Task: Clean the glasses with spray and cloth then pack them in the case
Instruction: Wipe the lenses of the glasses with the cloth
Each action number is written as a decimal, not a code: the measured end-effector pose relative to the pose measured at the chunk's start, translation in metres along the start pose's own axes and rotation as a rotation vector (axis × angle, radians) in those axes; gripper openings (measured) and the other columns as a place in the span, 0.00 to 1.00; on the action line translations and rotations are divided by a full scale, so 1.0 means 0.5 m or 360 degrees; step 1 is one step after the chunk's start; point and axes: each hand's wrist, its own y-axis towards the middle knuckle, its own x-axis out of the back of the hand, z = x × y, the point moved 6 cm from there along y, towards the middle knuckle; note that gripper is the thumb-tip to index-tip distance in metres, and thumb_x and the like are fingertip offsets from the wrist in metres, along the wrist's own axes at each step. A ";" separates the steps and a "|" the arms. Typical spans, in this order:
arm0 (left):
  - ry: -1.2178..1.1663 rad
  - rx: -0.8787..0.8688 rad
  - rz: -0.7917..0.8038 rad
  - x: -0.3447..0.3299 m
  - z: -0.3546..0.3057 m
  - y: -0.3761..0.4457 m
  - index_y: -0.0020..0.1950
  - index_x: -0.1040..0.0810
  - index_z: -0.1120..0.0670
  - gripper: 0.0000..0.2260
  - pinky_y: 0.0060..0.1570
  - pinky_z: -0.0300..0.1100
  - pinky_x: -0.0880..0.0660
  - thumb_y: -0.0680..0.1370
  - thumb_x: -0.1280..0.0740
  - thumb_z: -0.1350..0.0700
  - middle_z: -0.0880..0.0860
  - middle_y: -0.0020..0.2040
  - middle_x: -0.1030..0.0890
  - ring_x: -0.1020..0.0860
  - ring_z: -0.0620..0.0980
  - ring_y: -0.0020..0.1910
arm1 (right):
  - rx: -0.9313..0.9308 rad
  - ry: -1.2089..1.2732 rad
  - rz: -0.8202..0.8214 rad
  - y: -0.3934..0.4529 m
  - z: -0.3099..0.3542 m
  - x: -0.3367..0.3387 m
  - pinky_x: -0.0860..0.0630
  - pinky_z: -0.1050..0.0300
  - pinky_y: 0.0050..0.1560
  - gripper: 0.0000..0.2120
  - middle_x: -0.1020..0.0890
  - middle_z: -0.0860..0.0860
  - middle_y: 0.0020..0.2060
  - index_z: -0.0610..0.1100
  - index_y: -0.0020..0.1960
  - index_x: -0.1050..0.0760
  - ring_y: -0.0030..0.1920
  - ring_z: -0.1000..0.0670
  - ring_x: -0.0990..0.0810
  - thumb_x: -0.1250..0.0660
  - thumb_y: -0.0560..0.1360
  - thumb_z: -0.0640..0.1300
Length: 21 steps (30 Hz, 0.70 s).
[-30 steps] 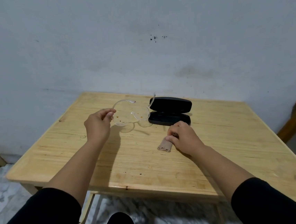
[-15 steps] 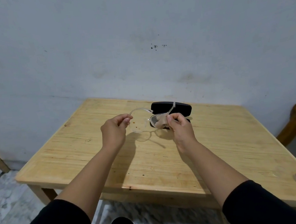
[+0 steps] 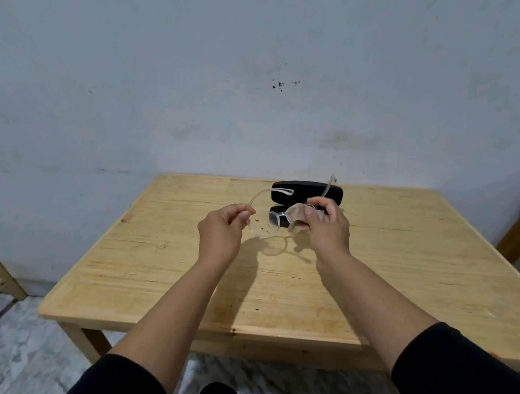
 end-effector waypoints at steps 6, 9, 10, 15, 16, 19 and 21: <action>-0.0027 0.0026 -0.0016 0.001 -0.001 0.005 0.42 0.18 0.49 0.08 0.57 0.47 0.24 0.77 0.35 0.58 0.54 0.39 0.17 0.18 0.52 0.46 | -0.0016 -0.0084 0.0137 0.004 -0.003 -0.005 0.21 0.39 0.50 0.15 0.18 0.53 0.42 0.56 0.36 0.21 0.50 0.43 0.19 0.33 0.74 0.38; -0.0052 0.0039 -0.0027 0.002 0.000 0.008 0.41 0.19 0.48 0.08 0.57 0.48 0.24 0.77 0.35 0.58 0.54 0.38 0.17 0.18 0.52 0.46 | -0.0020 -0.0080 0.0234 0.002 -0.002 -0.005 0.23 0.34 0.52 0.09 0.16 0.50 0.44 0.55 0.37 0.19 0.52 0.43 0.18 0.29 0.70 0.42; -0.0058 0.0038 -0.0029 0.003 -0.001 0.008 0.41 0.19 0.48 0.08 0.57 0.47 0.24 0.77 0.35 0.58 0.54 0.38 0.17 0.18 0.51 0.46 | -0.0014 -0.0083 0.0248 0.001 -0.001 -0.004 0.23 0.34 0.52 0.08 0.16 0.49 0.44 0.54 0.37 0.19 0.51 0.43 0.18 0.28 0.69 0.41; -0.0050 0.0010 -0.0003 -0.001 -0.008 0.007 0.40 0.19 0.46 0.09 0.56 0.46 0.25 0.77 0.34 0.58 0.55 0.39 0.17 0.18 0.54 0.47 | -0.0032 -0.0148 0.0099 0.005 -0.007 0.009 0.23 0.49 0.50 0.11 0.17 0.53 0.40 0.55 0.34 0.20 0.49 0.46 0.19 0.29 0.70 0.39; -0.0043 0.0001 0.0002 -0.001 -0.010 0.007 0.40 0.19 0.46 0.10 0.56 0.45 0.25 0.77 0.34 0.58 0.55 0.39 0.17 0.18 0.54 0.47 | -0.0039 -0.0150 0.0062 0.005 -0.008 0.011 0.23 0.50 0.49 0.11 0.17 0.52 0.40 0.55 0.34 0.20 0.49 0.46 0.19 0.29 0.70 0.40; -0.0023 -0.0011 0.0032 -0.004 -0.010 0.005 0.41 0.19 0.47 0.08 0.55 0.44 0.26 0.77 0.34 0.58 0.55 0.39 0.17 0.18 0.54 0.47 | -0.0025 -0.0152 -0.0074 0.003 -0.008 0.021 0.25 0.57 0.44 0.11 0.17 0.48 0.44 0.53 0.36 0.22 0.47 0.49 0.20 0.31 0.71 0.38; -0.0026 -0.0016 0.0043 -0.006 -0.008 0.004 0.41 0.19 0.48 0.08 0.56 0.45 0.25 0.77 0.34 0.58 0.55 0.39 0.17 0.18 0.54 0.47 | 0.0002 -0.0133 -0.0137 0.001 -0.006 0.025 0.26 0.58 0.44 0.11 0.18 0.50 0.44 0.53 0.38 0.24 0.46 0.50 0.21 0.34 0.72 0.37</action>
